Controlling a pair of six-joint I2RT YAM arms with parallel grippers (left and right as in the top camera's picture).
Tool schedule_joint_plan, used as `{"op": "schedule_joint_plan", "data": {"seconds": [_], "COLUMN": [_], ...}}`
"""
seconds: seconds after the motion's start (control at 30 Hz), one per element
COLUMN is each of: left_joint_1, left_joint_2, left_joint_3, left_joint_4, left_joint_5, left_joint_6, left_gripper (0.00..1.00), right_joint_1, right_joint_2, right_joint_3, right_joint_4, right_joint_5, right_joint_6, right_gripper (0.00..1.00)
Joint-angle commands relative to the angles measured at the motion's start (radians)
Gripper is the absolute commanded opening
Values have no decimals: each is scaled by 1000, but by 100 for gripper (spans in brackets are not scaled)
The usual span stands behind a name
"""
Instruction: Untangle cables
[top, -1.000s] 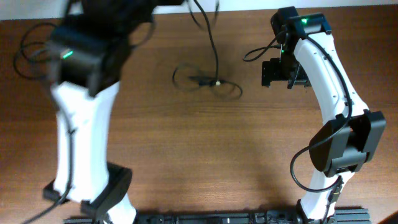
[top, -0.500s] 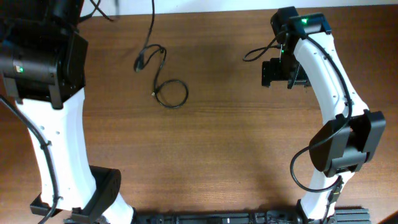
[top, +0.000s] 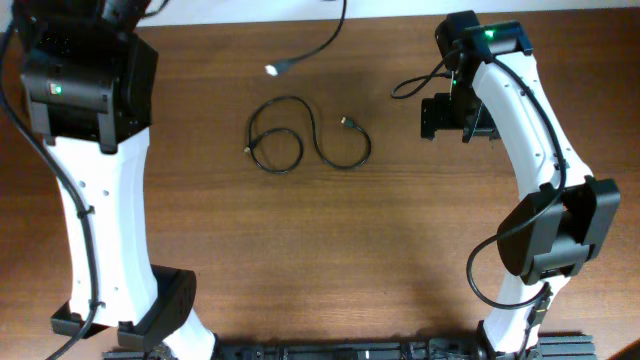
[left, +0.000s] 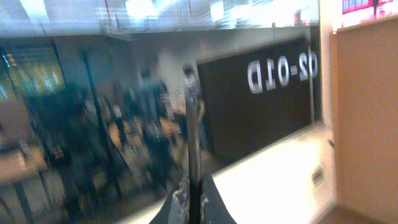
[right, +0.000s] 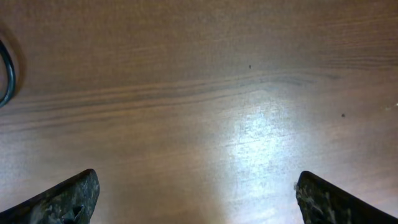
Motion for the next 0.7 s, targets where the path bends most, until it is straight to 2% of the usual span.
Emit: {"op": "schedule_joint_plan", "data": {"seconds": [0.0, 0.03, 0.1, 0.17, 0.27, 0.43, 0.57, 0.67], "left_joint_1": [3, 8, 49, 98, 179, 346, 466, 559], "left_joint_2": [-3, -3, -3, -3, -3, -3, -1, -1], "left_joint_3": [-26, -26, -26, -26, -26, -40, -66, -68], "left_joint_4": [-117, -147, -220, -244, -313, -572, -687, -819], "left_joint_5": [-154, -255, -628, -729, -737, -737, -737, -737], "left_joint_6": [-38, -38, -60, -60, -123, -512, -678, -905], "left_gripper": [0, 0, 0, 0, 0, 0, 0, 0], "right_joint_1": [-6, -6, -6, -6, -6, -6, -6, -6], "right_joint_2": [-6, -6, -6, -6, -6, -6, -6, -6], "right_joint_3": [0, 0, 0, 0, 0, 0, 0, 0], "right_joint_4": [0, 0, 0, 0, 0, 0, 0, 0], "right_joint_5": [19, 19, 19, 19, 19, 19, 19, 19], "right_joint_6": [2, 2, 2, 2, 2, 2, 2, 2], "right_gripper": [99, 99, 99, 98, 99, 98, 98, 98]}}
